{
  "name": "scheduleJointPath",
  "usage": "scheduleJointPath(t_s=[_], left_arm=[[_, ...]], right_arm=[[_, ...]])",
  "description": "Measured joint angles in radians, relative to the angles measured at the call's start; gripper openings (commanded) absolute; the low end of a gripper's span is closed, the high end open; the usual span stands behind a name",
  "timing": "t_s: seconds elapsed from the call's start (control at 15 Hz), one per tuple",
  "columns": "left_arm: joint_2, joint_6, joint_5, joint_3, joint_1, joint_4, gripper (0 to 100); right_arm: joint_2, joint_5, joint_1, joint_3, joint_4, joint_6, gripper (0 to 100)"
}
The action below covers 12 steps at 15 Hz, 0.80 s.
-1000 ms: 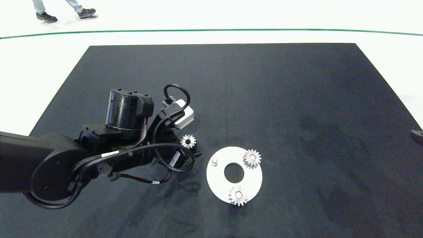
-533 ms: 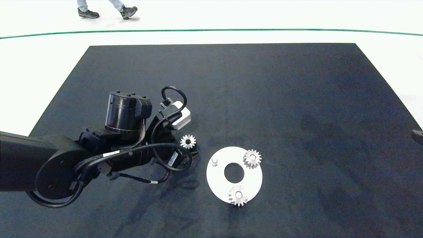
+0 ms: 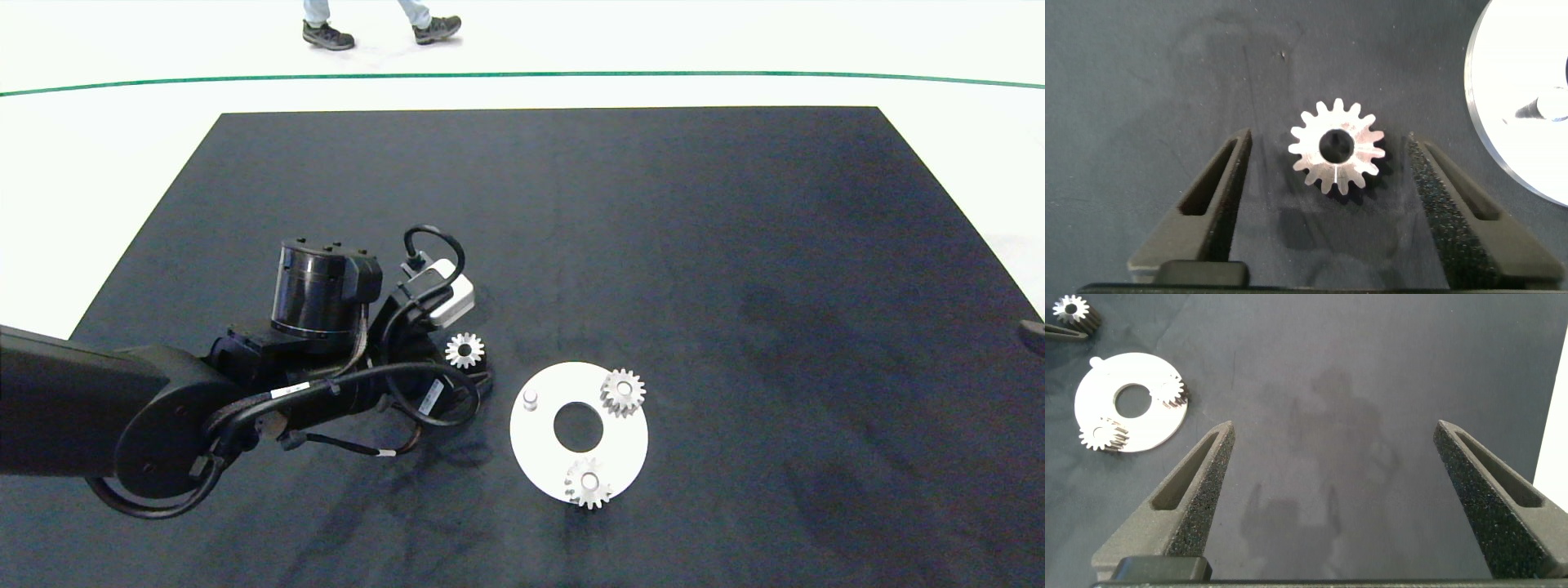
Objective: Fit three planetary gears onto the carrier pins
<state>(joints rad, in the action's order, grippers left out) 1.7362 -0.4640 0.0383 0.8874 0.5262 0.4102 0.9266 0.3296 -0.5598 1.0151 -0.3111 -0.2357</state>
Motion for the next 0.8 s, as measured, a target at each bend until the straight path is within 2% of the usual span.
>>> scheduleJointPath(t_s=[0.47,0.8], left_arm=[[0.004,-0.011,0.0,-0.007,0.0,0.001,57],[0.003,-0.011,0.0,-0.013,-0.001,0.001,46]], right_arm=[[0.004,0.0,0.0,-0.007,-0.002,0.002,100],[0.012,-0.001,0.0,-0.074,-0.007,0.014,100]])
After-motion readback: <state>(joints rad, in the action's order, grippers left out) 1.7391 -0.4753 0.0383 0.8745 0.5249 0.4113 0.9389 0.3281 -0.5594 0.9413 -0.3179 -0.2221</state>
